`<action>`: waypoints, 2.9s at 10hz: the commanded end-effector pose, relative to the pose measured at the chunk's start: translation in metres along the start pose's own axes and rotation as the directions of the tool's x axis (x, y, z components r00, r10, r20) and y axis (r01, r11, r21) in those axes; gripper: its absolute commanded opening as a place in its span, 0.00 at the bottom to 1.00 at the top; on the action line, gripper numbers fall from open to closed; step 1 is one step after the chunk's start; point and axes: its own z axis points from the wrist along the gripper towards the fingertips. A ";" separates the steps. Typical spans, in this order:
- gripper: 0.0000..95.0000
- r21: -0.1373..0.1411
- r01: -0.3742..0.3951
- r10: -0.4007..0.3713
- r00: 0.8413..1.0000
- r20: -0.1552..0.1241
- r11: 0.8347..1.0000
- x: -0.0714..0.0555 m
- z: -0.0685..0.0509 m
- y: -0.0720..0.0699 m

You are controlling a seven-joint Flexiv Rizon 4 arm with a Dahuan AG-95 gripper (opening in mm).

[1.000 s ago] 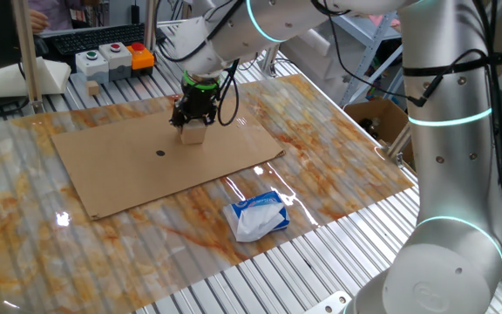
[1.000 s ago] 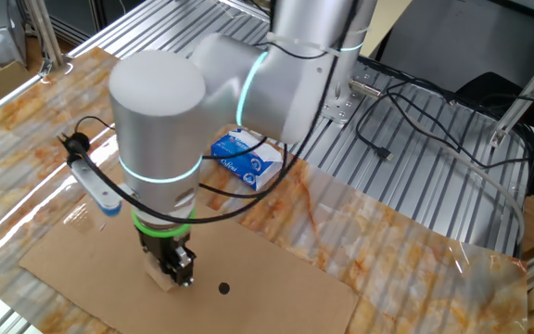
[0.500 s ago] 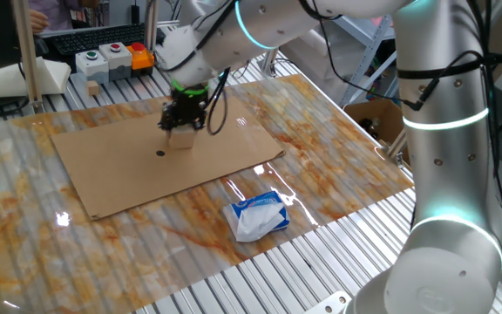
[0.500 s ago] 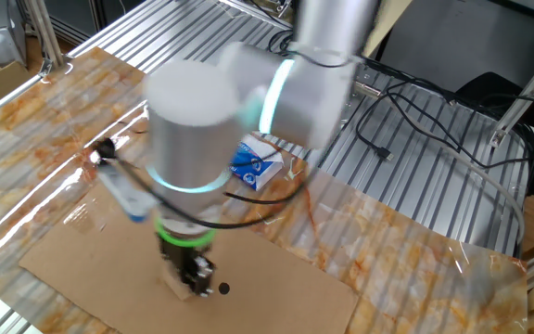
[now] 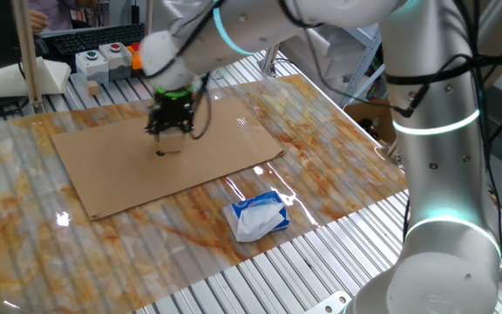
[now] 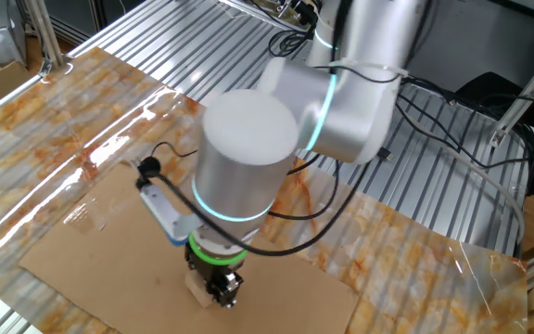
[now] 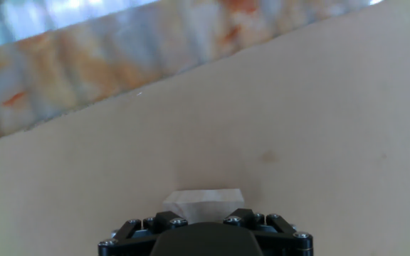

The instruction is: Hold a small block with the gripper and sweep it from left to right on the table

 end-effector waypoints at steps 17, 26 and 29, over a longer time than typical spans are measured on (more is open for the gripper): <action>0.60 -0.036 -0.072 0.072 0.997 -0.010 0.997 0.012 -0.006 0.004; 0.80 -0.047 -0.171 0.171 0.985 -0.019 0.984 0.018 -0.017 0.011; 1.00 -0.040 -0.202 0.201 0.979 -0.022 0.979 0.023 -0.036 0.014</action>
